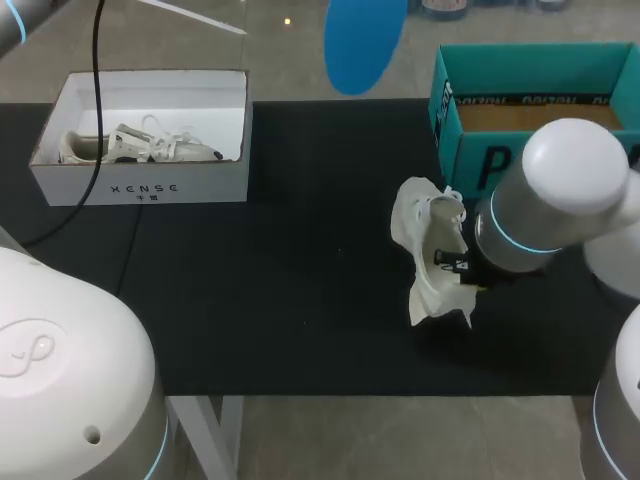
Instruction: Take the shoe out of the shoebox, open the shoe tongue, remove and reinsert the insole, then place the shoe into the shoebox
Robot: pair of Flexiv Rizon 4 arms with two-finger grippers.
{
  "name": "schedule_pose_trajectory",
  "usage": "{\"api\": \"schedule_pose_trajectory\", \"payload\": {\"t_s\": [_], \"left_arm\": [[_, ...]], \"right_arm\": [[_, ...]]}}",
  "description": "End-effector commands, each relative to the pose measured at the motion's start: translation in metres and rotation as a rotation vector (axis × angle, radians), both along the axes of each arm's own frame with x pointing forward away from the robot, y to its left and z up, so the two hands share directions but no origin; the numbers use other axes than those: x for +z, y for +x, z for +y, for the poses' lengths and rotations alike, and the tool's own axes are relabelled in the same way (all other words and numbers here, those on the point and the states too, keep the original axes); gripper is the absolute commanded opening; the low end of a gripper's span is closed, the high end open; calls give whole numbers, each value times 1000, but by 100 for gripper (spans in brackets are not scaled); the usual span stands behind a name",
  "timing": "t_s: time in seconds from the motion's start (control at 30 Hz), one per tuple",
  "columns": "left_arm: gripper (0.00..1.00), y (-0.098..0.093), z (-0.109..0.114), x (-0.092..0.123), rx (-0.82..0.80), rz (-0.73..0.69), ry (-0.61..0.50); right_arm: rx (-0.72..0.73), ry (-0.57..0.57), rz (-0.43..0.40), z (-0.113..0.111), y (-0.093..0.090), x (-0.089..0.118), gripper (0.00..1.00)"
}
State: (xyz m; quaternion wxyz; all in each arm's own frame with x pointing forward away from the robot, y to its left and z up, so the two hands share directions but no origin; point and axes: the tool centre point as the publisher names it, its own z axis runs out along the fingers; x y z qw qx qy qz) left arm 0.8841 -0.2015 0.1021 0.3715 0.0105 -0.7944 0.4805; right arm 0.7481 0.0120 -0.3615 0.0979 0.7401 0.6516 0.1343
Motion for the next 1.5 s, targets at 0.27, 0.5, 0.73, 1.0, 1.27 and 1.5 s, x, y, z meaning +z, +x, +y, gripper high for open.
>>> {"api": "schedule_pose_trajectory", "payload": {"t_s": [0.27,0.5,0.73,1.0,1.27,1.5], "left_arm": [[0,-1,0,-1,2,-1,0],[0,-1,0,-1,2,-1,0],[0,-1,0,-1,2,-1,0],[0,-1,0,-1,2,-1,0],[0,-1,0,-1,2,-1,0],[0,-1,0,-1,2,-1,0]], "right_arm": [[-21,-33,42,-1,4,-38,0],[-30,-67,41,-2,4,-42,0],[-63,-76,5,-10,-3,-19,100],[-47,-37,-38,-27,-1,43,100],[19,-51,-42,-37,10,89,100],[19,-51,-42,-37,10,89,100]]}}
